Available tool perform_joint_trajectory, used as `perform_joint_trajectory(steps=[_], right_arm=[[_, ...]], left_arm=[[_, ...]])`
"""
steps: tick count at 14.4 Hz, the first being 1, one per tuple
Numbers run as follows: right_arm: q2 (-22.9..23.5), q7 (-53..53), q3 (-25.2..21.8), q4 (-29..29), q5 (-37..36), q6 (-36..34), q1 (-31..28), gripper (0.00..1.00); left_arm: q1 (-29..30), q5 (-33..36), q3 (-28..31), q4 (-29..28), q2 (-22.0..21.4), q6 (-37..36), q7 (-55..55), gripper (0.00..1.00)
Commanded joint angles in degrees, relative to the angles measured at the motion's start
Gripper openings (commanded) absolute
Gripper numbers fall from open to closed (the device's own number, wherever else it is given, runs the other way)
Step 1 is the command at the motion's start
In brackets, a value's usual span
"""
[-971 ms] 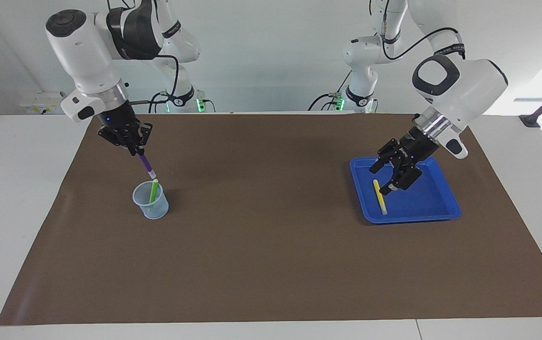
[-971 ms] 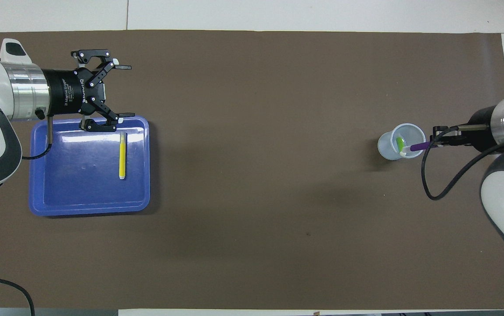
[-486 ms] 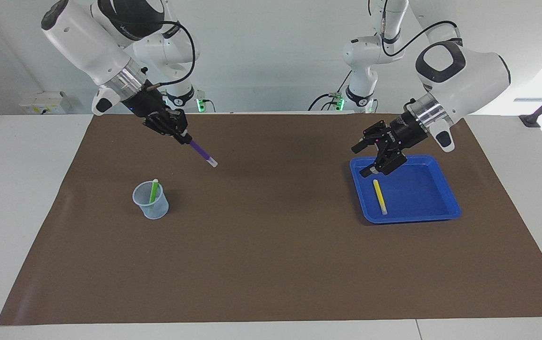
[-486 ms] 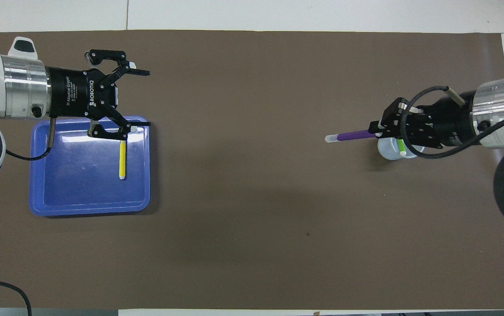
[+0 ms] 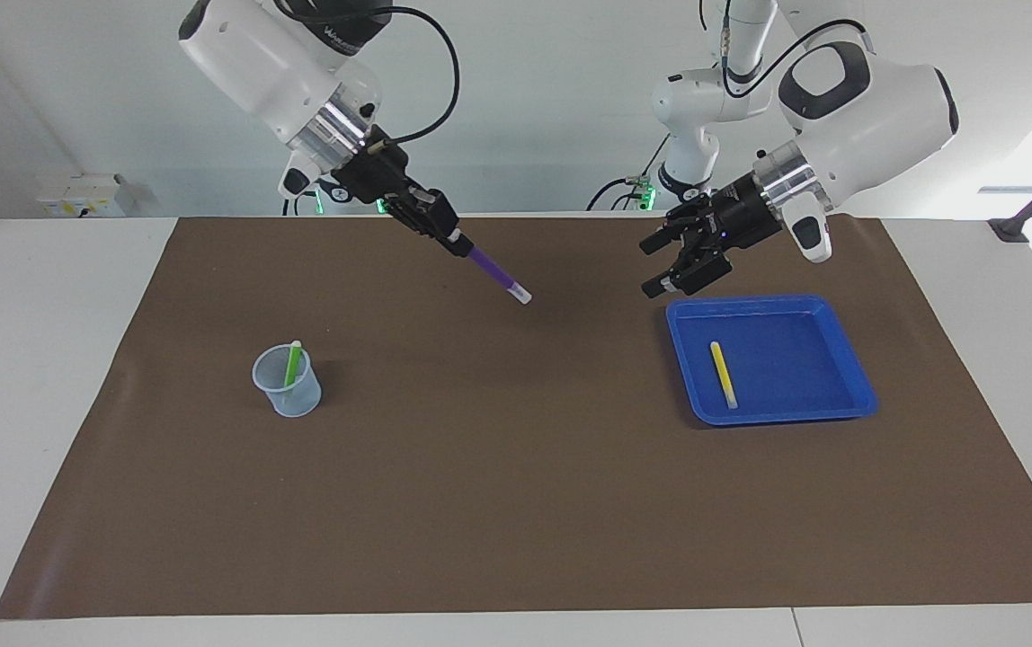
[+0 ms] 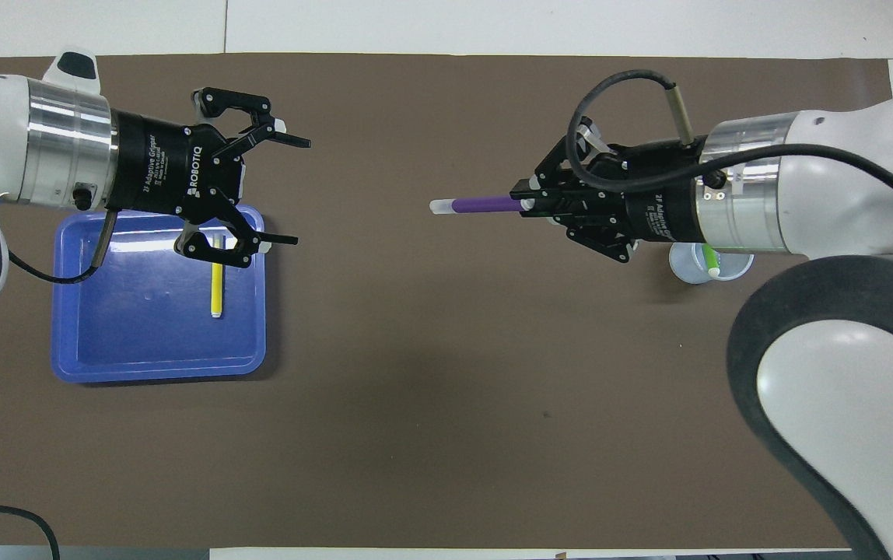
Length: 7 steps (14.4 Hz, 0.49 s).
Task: Right arm passes pens to left for tray arrangement
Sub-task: 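Carry the purple pen toward the left gripper while the left gripper approaches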
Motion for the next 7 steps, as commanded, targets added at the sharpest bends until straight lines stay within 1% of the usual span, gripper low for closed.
perform_joint_trajectory(steps=[1,3,5,6,7], right_arm=[[3.6,4.7,3.3,3.9,1.3,1.8,-0.5,0.00],[4.2,6.2,4.9,4.3,1.1,1.9,-0.5,0.00],[4.2,8.0,6.7,4.3,0.7,2.0,-0.5,0.00],[4.2,8.5,7.7,4.3,0.4,2.0,-0.5,0.00],[4.1,8.6,8.8,4.3,0.2,2.1,-0.5,0.00]], left_arm=[[-1.7,4.2,-0.2,4.0,0.8,-1.7,-7.9,1.00],[-1.8,4.3,-0.5,4.2,0.8,-2.7,-11.9,1.00],[-1.8,3.6,-1.0,4.0,0.8,-1.6,-13.0,1.00],[-1.9,3.2,-1.4,3.3,0.3,-0.6,-13.2,1.00],[-2.1,2.4,-1.6,1.2,-0.3,0.4,-12.9,1.00]])
